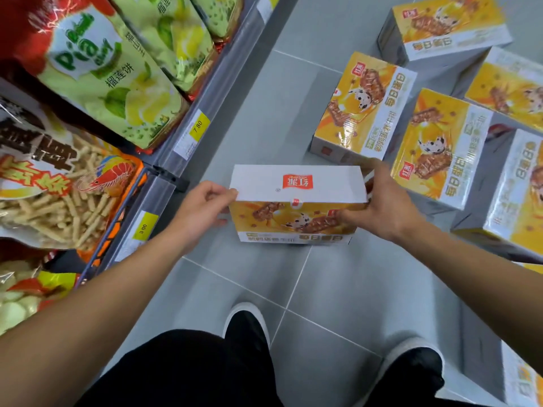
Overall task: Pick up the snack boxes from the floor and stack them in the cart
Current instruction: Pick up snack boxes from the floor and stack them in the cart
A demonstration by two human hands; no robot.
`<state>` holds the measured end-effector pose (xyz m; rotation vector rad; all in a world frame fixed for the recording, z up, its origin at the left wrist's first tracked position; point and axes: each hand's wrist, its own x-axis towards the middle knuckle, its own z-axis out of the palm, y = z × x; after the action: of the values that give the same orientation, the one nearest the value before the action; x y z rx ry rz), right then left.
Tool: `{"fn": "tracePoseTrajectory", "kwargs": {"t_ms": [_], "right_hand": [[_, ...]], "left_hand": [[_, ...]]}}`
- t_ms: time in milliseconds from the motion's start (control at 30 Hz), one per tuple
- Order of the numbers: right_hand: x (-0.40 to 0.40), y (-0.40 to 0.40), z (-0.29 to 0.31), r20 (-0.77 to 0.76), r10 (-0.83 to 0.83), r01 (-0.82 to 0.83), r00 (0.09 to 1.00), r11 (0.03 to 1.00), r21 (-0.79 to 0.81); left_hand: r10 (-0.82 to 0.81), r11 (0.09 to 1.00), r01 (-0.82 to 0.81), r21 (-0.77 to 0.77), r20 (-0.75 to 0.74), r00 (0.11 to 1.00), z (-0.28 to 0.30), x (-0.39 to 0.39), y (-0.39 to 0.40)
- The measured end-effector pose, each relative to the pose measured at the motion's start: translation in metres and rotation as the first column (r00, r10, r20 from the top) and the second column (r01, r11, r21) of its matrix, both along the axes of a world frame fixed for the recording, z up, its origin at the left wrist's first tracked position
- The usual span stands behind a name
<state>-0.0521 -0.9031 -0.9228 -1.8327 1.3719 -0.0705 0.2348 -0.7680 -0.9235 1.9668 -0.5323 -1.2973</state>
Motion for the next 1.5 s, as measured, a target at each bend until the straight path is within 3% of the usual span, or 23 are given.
{"fn": "tracePoseTrajectory", "kwargs": {"t_ms": [67,133,200,267,367,567,767,967,1100,1233,1333,1367,1500], "right_hand": [[0.0,-0.004,0.003,-0.147,0.221,-0.24,0.964,0.962,-0.129],[0.004,-0.007,0.005,-0.343,0.41,-0.49,0.845,0.851,-0.19],[0.011,-0.004,0.004,-0.486,0.513,-0.64,0.708,0.756,-0.134],[0.016,0.004,0.005,-0.507,0.553,-0.667,0.661,0.742,-0.061],[0.017,0.014,0.033,-0.426,0.531,-0.602,0.733,0.798,-0.04],[-0.007,0.04,0.158,-0.359,0.45,-0.48,0.818,0.877,0.007],[-0.056,0.078,0.36,-0.322,0.336,-0.344,0.885,0.938,0.036],[-0.098,0.131,0.498,-0.34,0.152,-0.149,0.928,0.988,0.035],[-0.12,0.185,0.548,-0.347,-0.043,0.065,0.937,0.997,0.052],[-0.139,0.258,0.597,-0.339,-0.258,0.286,0.905,0.958,0.034],[-0.152,0.325,0.629,-0.325,-0.426,0.453,0.844,0.892,0.006],[-0.158,0.359,0.643,-0.331,-0.505,0.534,0.797,0.845,-0.004],[-0.163,0.453,0.671,-0.335,-0.67,0.712,0.663,0.702,0.006]], "left_hand": [[-0.089,0.996,0.088,0.015,0.049,0.995,-0.002,0.001,0.006],[-0.272,0.962,0.266,0.061,0.153,0.95,-0.004,0.002,0.01],[-0.406,0.914,0.388,0.122,0.22,0.887,-0.003,0.0,0.013],[-0.399,0.916,0.375,0.144,0.215,0.891,0.001,0.001,0.017],[-0.325,0.941,0.296,0.166,0.19,0.926,0.029,-0.001,0.024],[-0.526,0.845,0.472,0.251,0.229,0.819,0.155,-0.027,0.032],[-0.816,0.568,0.771,0.289,0.321,0.48,0.351,-0.078,0.009],[-0.907,0.205,0.9,0.385,0.419,0.027,0.481,-0.117,-0.014],[-0.878,-0.006,0.919,0.393,0.438,-0.193,0.534,-0.144,-0.015],[-0.81,-0.189,0.912,0.365,0.467,-0.355,0.579,-0.182,0.0],[-0.732,-0.339,0.879,0.335,0.494,-0.47,0.602,-0.218,0.025],[-0.673,-0.418,0.845,0.333,0.511,-0.535,0.612,-0.239,0.04],[-0.501,-0.594,0.726,0.348,0.546,-0.672,0.641,-0.293,0.093]]}}
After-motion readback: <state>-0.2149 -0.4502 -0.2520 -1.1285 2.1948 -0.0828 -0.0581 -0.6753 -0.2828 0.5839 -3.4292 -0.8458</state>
